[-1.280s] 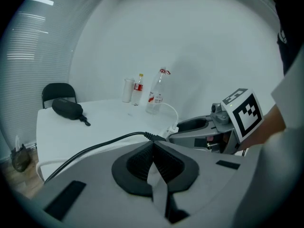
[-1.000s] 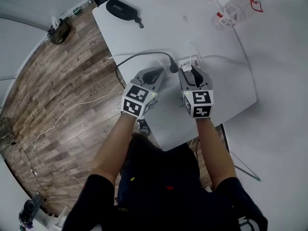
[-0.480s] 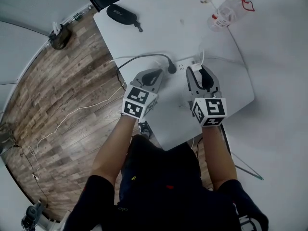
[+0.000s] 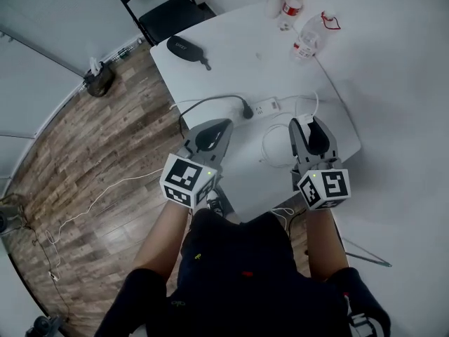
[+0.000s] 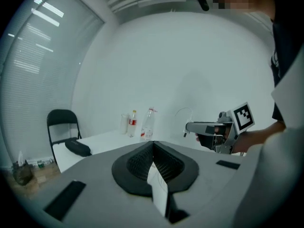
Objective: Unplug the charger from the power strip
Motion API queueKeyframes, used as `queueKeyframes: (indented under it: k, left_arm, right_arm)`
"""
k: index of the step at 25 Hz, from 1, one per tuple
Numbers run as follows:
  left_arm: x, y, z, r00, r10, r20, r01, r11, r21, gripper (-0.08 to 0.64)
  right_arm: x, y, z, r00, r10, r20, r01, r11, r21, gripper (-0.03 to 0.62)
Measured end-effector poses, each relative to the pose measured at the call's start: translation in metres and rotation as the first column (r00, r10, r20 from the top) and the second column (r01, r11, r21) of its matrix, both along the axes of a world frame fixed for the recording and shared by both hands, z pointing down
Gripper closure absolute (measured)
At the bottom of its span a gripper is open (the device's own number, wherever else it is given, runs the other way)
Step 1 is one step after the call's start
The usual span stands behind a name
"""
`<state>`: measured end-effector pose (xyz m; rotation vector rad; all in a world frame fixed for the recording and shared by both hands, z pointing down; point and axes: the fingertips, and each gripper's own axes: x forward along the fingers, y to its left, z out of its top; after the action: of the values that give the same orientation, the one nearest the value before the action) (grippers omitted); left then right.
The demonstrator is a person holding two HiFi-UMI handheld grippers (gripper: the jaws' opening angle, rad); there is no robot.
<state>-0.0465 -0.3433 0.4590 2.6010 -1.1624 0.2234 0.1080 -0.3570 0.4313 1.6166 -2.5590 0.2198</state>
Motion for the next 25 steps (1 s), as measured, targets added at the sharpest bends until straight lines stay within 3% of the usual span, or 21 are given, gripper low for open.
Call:
queueKeyframes:
  k: [3,9,15,25]
  left_arm:
    - [-0.009,0.024,-0.040,1.000,-0.016,0.001,0.016,0.997,0.078,0.540]
    - [-0.038,0.056,-0.095,0.995,-0.086,-0.050,0.092,0.987,0.134,0.540]
    - [-0.061,0.074,-0.138,0.982,-0.170,-0.078,0.183,0.960,0.214,0.540]
    - [-0.049,0.085,-0.166,0.988,-0.138,-0.071,0.152,0.949,0.275,0.540]
  right_arm:
    - [0.005,0.013,-0.025,1.000,0.000,0.003,0.000,1.000,0.032,0.423]
    - [0.011,0.041,-0.070,0.999,-0.009,-0.031,0.012,0.994,0.108,0.423]
    - [0.016,0.066,-0.109,0.999,-0.039,-0.035,0.045,0.981,0.190,0.423]
    - [0.023,0.080,-0.134,0.998,-0.045,-0.035,0.052,0.971,0.232,0.422]
